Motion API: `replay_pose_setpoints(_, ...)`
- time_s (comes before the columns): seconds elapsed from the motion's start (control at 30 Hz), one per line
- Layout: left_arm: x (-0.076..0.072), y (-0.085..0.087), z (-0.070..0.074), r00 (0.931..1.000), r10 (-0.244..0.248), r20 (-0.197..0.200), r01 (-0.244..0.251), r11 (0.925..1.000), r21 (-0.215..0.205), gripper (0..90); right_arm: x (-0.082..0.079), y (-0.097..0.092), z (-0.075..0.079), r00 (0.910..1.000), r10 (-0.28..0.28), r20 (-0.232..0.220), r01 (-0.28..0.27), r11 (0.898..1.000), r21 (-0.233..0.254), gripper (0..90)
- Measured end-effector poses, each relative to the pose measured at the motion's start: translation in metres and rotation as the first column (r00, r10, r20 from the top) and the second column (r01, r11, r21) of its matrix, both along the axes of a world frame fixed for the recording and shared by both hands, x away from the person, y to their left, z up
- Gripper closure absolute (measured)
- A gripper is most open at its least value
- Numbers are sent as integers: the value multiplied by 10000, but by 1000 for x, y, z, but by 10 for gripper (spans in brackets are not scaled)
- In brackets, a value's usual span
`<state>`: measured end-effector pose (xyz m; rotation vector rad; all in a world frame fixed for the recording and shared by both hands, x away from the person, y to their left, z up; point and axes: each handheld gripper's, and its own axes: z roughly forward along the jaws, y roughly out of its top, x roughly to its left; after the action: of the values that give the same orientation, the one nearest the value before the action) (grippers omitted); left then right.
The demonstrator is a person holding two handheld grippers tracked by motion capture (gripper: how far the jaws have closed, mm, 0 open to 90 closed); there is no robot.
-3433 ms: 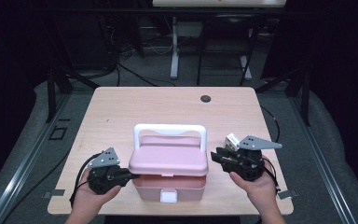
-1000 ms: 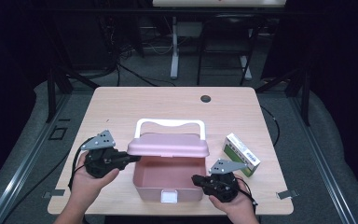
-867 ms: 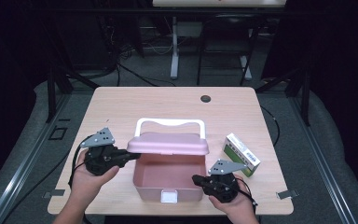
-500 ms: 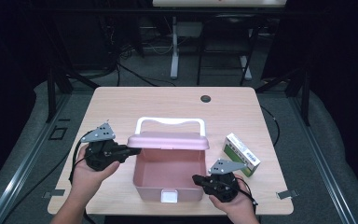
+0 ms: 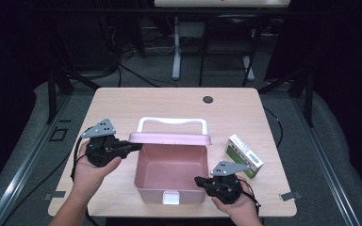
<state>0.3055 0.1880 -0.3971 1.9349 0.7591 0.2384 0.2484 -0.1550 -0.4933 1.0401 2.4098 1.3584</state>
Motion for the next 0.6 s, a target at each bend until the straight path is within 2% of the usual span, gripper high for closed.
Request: replay_pose_setpoints(0.6, 9, -2, 6, 9997, 197, 109, -199, 9997, 121, 893, 0, 0, -1, 10000, -24, 57, 24, 10000, 70, 898)
